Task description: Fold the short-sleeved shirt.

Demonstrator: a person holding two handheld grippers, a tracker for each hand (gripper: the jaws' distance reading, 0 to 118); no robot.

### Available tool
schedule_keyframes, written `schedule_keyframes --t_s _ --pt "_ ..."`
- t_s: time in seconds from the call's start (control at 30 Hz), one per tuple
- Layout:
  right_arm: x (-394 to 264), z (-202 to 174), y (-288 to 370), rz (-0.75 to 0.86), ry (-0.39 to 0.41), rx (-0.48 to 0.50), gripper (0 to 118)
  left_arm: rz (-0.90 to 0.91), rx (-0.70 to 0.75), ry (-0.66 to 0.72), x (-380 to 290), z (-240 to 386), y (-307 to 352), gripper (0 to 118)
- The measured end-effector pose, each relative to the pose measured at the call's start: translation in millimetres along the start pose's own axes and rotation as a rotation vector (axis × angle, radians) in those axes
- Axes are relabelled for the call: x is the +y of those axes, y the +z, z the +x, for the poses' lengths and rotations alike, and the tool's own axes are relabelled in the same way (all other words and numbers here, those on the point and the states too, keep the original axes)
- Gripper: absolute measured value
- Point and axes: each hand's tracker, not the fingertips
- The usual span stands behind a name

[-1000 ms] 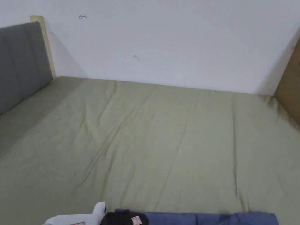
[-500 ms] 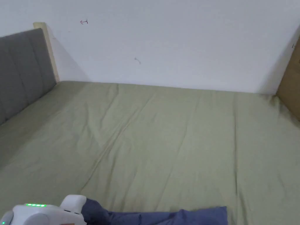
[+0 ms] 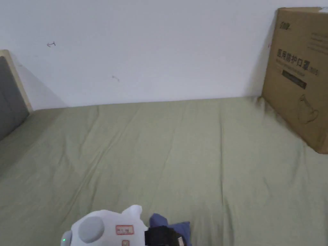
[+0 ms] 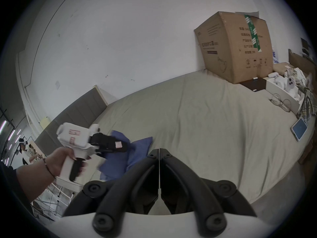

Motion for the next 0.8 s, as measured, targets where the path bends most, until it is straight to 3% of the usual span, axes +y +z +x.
schedule_keyframes --t_s 0.03,0.1,0.2,0.3,0.33,0.37,0.4,0.43,0.5,0.57,0.67,0.8 --pt "1 4 4 0.007 -0.005 -0.008 0 -0.048 -0.024 0.009 1 3 -16 118" --pt "2 12 12 0.016 -0.011 -0.031 0 -0.015 0.008 0.021 0 10 -33 108" --pt "4 19 21 0.023 -0.024 -0.057 0 0.053 0.053 0.043 -4 18 -22 108" --pt "6 22 25 0.043 -0.042 -0.058 0 0.353 0.121 -0.148 -7 35 38 106" --pt "6 22 25 0.050 -0.044 -0.060 0 0.458 0.120 -0.244 -15 44 55 97" --pt "6 21 25 0.058 -0.046 -0.062 0 0.522 0.130 -0.335 -23 46 70 79" --pt "5 22 25 0.061 -0.050 -0.062 0 0.513 0.161 -0.389 -32 53 77 46" --pt "5 22 25 0.062 -0.054 -0.060 0 0.491 0.190 -0.419 -37 59 77 0" --pt "4 22 24 0.056 -0.063 -0.056 0 0.378 0.262 -0.439 -46 65 57 0" --pt "3 23 25 0.051 -0.067 -0.055 0 0.264 0.178 -0.392 -51 65 27 0" --pt "2 24 29 0.051 -0.067 -0.052 0 0.124 0.168 -0.270 -49 55 -27 0" --pt "4 30 32 0.056 -0.067 -0.059 0 -0.055 0.303 -0.267 -47 34 -98 0"
